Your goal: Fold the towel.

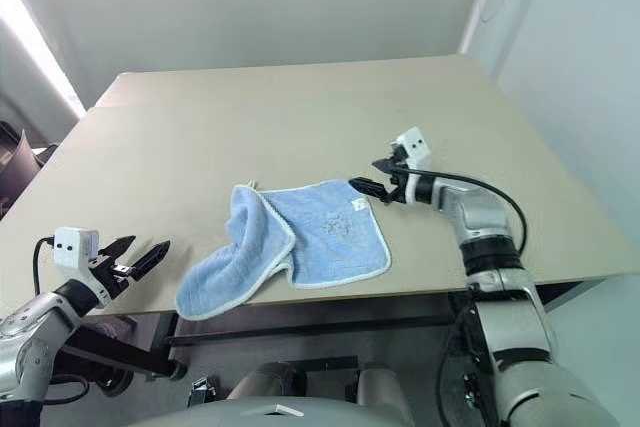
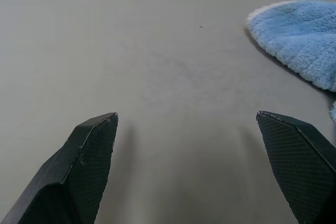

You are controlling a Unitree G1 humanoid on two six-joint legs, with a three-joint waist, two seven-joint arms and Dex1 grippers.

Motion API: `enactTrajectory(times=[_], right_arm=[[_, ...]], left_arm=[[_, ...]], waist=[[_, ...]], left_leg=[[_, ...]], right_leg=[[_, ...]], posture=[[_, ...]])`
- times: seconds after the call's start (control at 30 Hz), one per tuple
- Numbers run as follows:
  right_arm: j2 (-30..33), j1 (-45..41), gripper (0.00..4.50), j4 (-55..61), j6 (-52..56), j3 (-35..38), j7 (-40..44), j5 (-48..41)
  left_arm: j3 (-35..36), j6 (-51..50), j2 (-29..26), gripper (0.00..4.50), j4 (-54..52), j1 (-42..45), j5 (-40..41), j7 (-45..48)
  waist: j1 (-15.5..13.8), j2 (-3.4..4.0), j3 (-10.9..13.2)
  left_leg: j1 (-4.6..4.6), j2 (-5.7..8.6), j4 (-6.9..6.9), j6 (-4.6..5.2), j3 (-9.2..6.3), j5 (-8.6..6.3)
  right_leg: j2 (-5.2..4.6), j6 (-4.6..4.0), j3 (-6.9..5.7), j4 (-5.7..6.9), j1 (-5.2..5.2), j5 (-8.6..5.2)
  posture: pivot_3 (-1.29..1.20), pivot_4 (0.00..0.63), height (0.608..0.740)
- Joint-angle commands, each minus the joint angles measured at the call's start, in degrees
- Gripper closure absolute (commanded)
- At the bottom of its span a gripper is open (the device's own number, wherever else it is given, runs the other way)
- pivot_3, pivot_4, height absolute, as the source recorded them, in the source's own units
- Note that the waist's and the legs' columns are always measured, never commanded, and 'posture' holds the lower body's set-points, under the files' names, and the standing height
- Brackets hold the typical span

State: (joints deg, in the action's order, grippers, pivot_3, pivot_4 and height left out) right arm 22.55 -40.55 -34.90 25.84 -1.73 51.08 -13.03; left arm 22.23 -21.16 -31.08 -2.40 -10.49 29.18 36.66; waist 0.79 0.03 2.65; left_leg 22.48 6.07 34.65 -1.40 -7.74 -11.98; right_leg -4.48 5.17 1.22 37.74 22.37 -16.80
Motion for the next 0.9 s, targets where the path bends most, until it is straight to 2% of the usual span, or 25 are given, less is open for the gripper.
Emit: enactTrajectory(times=[0.03, 0.47, 0.6, 0.77, 0.9], right_arm=[[-1.3, -3.98, 0.0, -5.42, -2.88, -0.71, -0.25, 1.87], [-6.9, -11.17, 0.0, -26.34, -14.25, -4.47, -1.96, 10.58], [-8.64, -12.6, 0.92, -29.6, -16.73, -4.85, -5.64, 13.09], [-9.29, -13.91, 2.78, -31.34, -16.74, -4.22, -6.6, 13.99], [-9.38, -13.91, 4.18, -31.38, -16.57, -3.9, -6.16, 14.2]], left_arm=[[0.17, -0.57, -0.06, 0.04, -4.05, -0.2, 0.41, -0.26], [2.0, -3.53, -0.25, 0.04, -12.54, -3.16, 2.78, -1.38], [1.99, -3.82, -0.36, 0.0, -12.88, -2.91, 2.86, -1.82], [2.21, -5.93, -1.72, 0.0, -15.4, -2.15, 5.19, -0.75], [-0.14, -8.46, -3.91, 0.0, -21.37, -2.42, 6.93, 1.39]], waist=[[-0.03, 0.0, 0.0], [0.48, -0.01, -0.02], [0.62, -0.02, -0.03], [1.34, -0.02, -0.03], [1.73, 0.0, -0.02]], left_leg=[[0.0, 0.0, -0.03, 0.01, 0.0, 0.0], [-0.2, 0.0, -0.35, 0.1, 0.01, 0.09], [-0.38, 0.0, -0.35, -0.01, 0.01, 0.03], [-0.42, -0.01, -0.39, -0.01, -0.04, 0.04], [-0.41, 0.0, -0.44, 0.08, -0.04, 0.09]], right_leg=[[0.0, 0.0, 0.0, -0.03, 0.0, 0.0], [0.09, 0.0, 0.07, -0.14, -0.06, 0.02], [0.12, -0.02, 0.11, -0.14, -0.16, 0.03], [0.18, -0.05, 0.15, -0.13, -0.15, 0.04], [0.17, -0.05, 0.16, -0.14, -0.14, 0.04]], posture=[[0.0, 0.0, 0.74], [0.0, 0.0, 0.74], [0.0, 0.0, 0.74], [0.0, 0.0, 0.74], [0.0, 0.0, 0.74]])
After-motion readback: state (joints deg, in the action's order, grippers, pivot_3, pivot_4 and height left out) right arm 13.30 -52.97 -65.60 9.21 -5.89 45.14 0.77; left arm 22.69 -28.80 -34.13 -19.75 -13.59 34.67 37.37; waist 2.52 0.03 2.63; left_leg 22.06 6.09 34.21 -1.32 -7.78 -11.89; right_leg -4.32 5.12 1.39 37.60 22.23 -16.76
